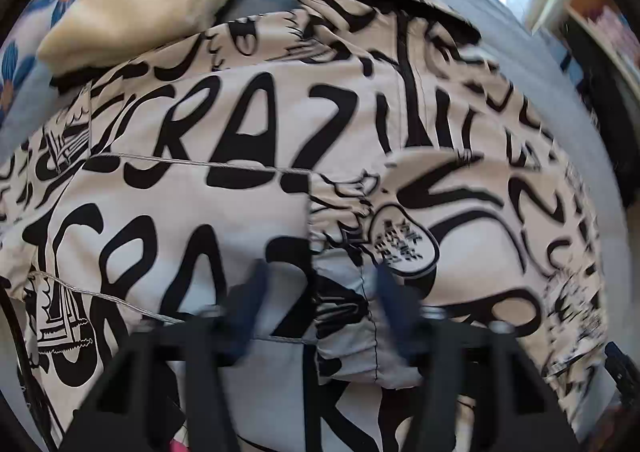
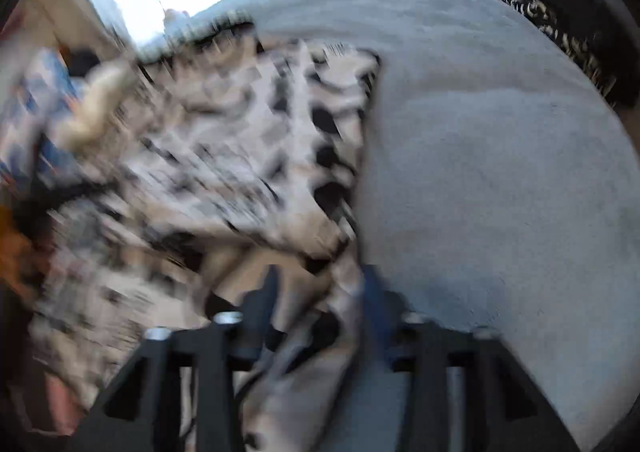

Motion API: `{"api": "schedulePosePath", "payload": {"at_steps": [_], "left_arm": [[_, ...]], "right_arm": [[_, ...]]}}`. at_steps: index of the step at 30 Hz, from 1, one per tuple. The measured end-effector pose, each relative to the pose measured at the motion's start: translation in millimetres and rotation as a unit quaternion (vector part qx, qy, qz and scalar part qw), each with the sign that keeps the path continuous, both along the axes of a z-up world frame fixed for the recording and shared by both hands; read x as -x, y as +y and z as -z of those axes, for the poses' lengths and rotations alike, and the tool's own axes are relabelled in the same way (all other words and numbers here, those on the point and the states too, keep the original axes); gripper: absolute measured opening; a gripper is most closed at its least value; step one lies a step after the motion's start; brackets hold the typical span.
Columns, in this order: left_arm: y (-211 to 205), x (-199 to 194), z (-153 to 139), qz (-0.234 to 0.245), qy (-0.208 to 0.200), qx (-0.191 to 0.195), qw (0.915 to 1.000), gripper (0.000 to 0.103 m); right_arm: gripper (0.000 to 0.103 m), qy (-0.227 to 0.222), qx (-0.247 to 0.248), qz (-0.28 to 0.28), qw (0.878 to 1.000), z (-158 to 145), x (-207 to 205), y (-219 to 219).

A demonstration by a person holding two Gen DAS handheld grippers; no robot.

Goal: Fold large clothes

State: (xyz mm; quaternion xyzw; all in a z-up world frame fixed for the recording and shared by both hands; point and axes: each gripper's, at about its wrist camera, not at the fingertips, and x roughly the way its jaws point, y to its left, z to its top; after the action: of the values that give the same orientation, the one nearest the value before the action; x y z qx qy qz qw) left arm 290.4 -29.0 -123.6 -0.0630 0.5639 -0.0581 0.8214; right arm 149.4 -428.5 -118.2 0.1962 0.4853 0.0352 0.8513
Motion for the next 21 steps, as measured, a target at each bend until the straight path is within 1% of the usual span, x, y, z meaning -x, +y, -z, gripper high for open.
{"api": "schedulePosePath", "payload": {"at_steps": [1,2,4,6,7,8,10,12,13,15,16,17,18,19,20,21], "left_arm": [[5,-2,-2,-0.009,-0.005,0.013,0.9999,0.069],[8,-5,-3,-0.016,-0.008,0.021,0.9996,0.069],[9,-14,-2,-0.022,-0.004,0.027,0.9994,0.069],[5,-21,1,-0.017,0.0,0.027,0.9995,0.068],[-1,-26,5,-0.009,0.005,0.024,0.9997,0.068],[-7,-29,9,-0.002,0.009,0.023,0.9997,0.068],[-18,-35,14,0.012,0.012,0.02,0.9997,0.063],[-29,-39,17,0.024,0.009,0.007,0.9997,0.054],[-34,-40,19,0.028,0.007,-0.002,0.9996,0.052],[-40,-42,20,0.029,-0.001,-0.016,0.9995,0.047],[-43,-45,21,0.028,-0.005,-0.023,0.9993,0.044],[-43,-47,21,0.028,-0.006,-0.027,0.9992,0.039],[-43,-48,21,0.028,-0.008,-0.028,0.9992,0.036],[-44,-51,20,0.027,-0.011,-0.026,0.9992,0.034],[-44,-52,18,0.026,-0.017,-0.023,0.9993,0.033],[-44,-53,17,0.026,-0.022,-0.021,0.9992,0.032]], "right_arm": [[0.072,-0.016,-0.012,0.011,1.0,-9,-5,-6],[0.072,-0.025,-0.018,0.023,0.999,-15,-12,-10],[0.072,-0.027,-0.015,0.05,0.998,-19,-35,-18],[0.072,-0.02,-0.006,0.072,0.997,-15,-67,-26],[0.072,-0.012,-0.008,0.081,0.997,-9,-87,-28],[0.072,-0.006,-0.011,0.086,0.996,-4,-95,-30],[0.072,0.015,-0.017,0.097,0.995,13,-131,-39],[0.072,0.029,-0.014,0.106,0.994,25,-150,-44],[0.072,0.043,-0.012,0.11,0.993,36,-166,-47],[0.071,0.06,-0.017,0.113,0.992,52,-181,-50],[0.067,0.069,-0.022,0.112,0.991,60,-186,-50],[0.054,0.07,-0.021,0.111,0.991,64,-188,-49],[0.04,0.062,-0.012,0.097,0.993,65,-192,-46],[0.003,0.057,-0.001,0.085,0.995,63,-194,-43],[0.003,0.053,0.015,0.087,0.995,59,-194,-43],[0.002,0.039,0.028,0.092,0.995,55,-191,-43]]}}
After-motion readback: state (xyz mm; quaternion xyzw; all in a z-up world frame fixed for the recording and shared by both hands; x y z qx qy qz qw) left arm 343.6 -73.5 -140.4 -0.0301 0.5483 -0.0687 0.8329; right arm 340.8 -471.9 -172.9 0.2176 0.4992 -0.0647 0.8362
